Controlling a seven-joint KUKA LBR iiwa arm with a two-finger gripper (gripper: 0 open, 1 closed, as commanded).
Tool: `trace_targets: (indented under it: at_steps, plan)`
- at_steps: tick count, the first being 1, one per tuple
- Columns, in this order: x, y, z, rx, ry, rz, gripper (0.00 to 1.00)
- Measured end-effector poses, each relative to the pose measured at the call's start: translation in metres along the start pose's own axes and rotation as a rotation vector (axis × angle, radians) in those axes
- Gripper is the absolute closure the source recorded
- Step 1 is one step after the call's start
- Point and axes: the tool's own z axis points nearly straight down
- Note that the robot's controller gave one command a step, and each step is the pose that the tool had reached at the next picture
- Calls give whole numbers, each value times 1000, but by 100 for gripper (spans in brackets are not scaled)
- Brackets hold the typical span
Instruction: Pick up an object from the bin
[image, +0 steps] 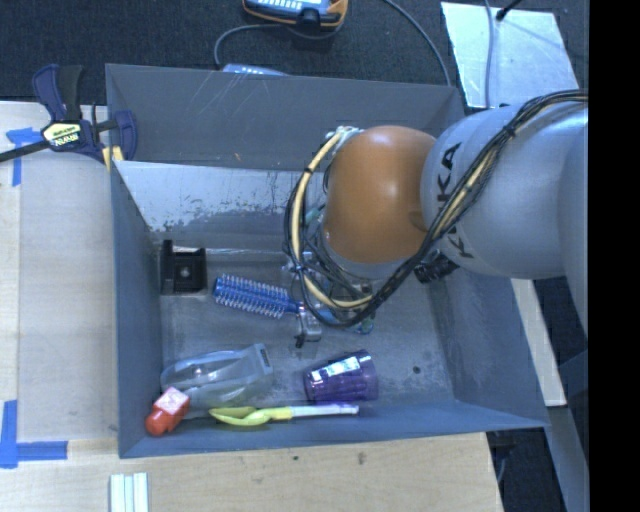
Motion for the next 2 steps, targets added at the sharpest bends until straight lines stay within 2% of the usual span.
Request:
trace_targets:
  at_steps: [1, 2]
  plan:
    - [-2, 0, -5, -2, -8, 2, 0]
    - [-28, -10, 28, -3, -14, 70, 0]
